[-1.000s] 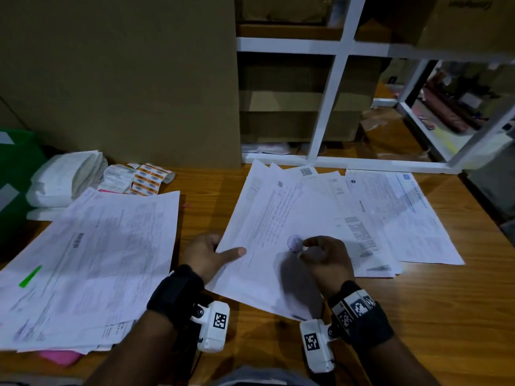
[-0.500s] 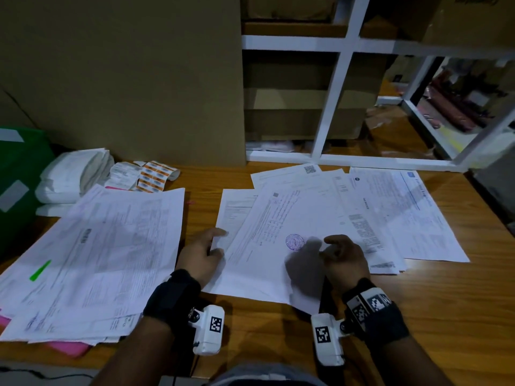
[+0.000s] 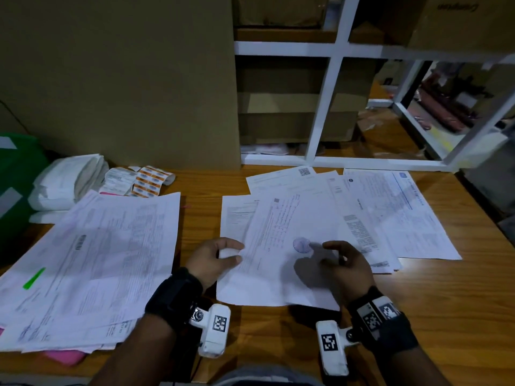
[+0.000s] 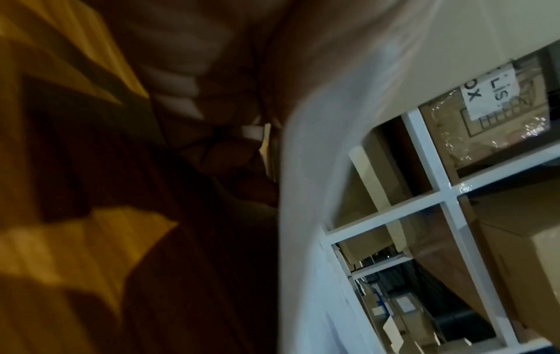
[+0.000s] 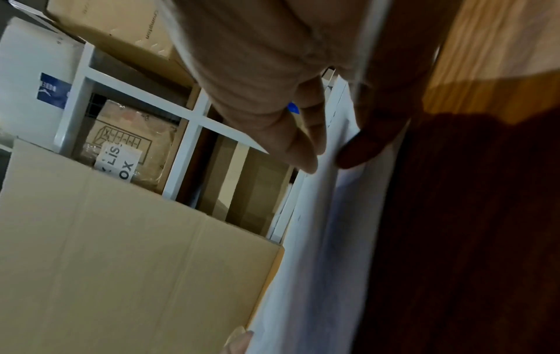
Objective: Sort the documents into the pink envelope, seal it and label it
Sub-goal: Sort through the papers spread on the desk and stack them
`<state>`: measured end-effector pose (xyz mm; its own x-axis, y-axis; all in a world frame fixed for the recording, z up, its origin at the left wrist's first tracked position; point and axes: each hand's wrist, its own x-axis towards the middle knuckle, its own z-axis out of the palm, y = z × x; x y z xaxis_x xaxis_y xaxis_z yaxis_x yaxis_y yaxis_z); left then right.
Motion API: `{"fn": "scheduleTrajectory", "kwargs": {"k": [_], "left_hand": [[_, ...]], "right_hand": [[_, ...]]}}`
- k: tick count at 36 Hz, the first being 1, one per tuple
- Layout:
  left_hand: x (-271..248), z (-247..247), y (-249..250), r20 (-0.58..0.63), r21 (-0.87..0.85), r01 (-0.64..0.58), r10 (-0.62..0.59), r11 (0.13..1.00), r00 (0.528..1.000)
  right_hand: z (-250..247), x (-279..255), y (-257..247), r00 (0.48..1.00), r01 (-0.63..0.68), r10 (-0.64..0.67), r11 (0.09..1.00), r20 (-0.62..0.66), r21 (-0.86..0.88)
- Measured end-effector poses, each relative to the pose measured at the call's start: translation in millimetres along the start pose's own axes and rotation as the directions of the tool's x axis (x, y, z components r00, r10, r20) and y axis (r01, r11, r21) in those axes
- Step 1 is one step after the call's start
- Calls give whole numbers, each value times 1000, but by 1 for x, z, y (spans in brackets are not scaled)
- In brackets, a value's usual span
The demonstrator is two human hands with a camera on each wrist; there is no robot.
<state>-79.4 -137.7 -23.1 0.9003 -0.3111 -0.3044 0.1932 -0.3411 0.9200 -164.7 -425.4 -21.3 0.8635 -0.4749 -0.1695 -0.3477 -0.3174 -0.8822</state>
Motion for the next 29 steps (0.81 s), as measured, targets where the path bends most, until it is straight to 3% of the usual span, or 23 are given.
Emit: {"fn": "scheduleTrajectory", "kwargs": {"k": [13, 22, 29], "left_hand": [[-5, -6, -12, -99, 155, -38, 53, 987, 994], [-5, -5, -15, -110, 149, -54, 71, 987, 991], [-7, -2, -17, -73, 76, -105, 110, 992, 991]], "right_hand": [[-31, 5, 22, 996, 23, -28, 998, -86, -59], [-23, 0, 23, 996, 32, -29, 998, -80, 45], [-3, -1, 21, 997, 69, -68, 997, -19, 21]]}}
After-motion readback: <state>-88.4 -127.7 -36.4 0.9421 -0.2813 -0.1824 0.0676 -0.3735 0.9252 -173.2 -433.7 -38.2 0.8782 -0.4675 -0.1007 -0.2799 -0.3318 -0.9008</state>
